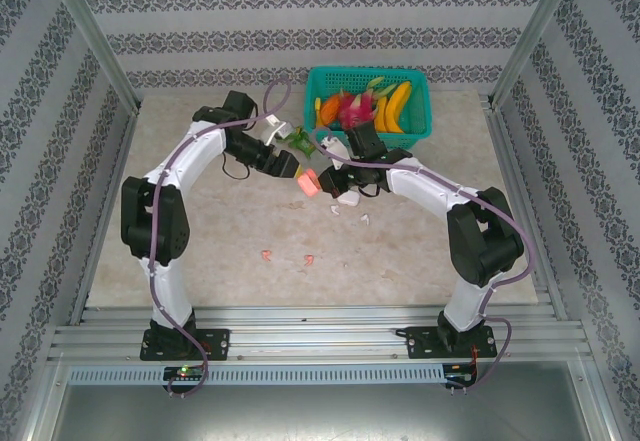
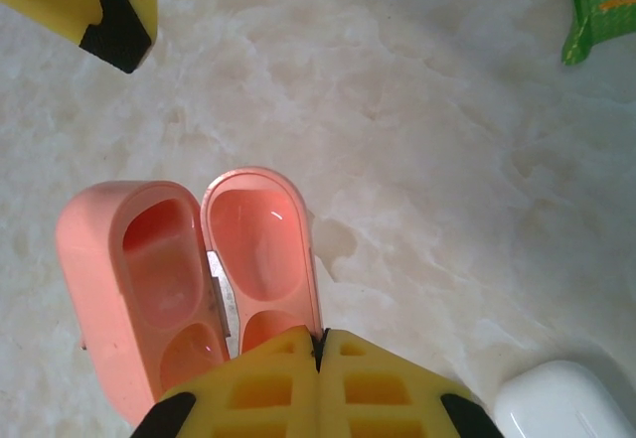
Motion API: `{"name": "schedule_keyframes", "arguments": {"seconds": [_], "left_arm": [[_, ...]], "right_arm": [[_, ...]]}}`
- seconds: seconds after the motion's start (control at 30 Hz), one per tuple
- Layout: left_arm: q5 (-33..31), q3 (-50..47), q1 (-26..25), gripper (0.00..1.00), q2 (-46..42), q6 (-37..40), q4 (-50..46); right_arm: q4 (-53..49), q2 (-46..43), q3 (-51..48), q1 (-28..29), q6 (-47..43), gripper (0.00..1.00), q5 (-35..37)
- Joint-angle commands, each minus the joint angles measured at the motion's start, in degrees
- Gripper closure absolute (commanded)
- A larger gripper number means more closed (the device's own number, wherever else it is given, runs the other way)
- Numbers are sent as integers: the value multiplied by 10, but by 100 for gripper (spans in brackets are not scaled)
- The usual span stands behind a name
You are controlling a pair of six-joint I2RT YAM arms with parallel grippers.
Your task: Insert the wireless bluetooth earbuds into the charging case
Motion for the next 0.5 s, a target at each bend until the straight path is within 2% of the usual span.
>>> {"name": "schedule_keyframes", "arguments": {"seconds": [0.0, 0.47], "left_arm": [[39, 30, -2, 29, 17, 32, -41], [65, 22, -11, 43, 44, 50, -52]], "right_arm": [[-5, -9, 19, 11, -16, 100, -16], [-10, 9, 52, 14, -11, 100, -32]]}}
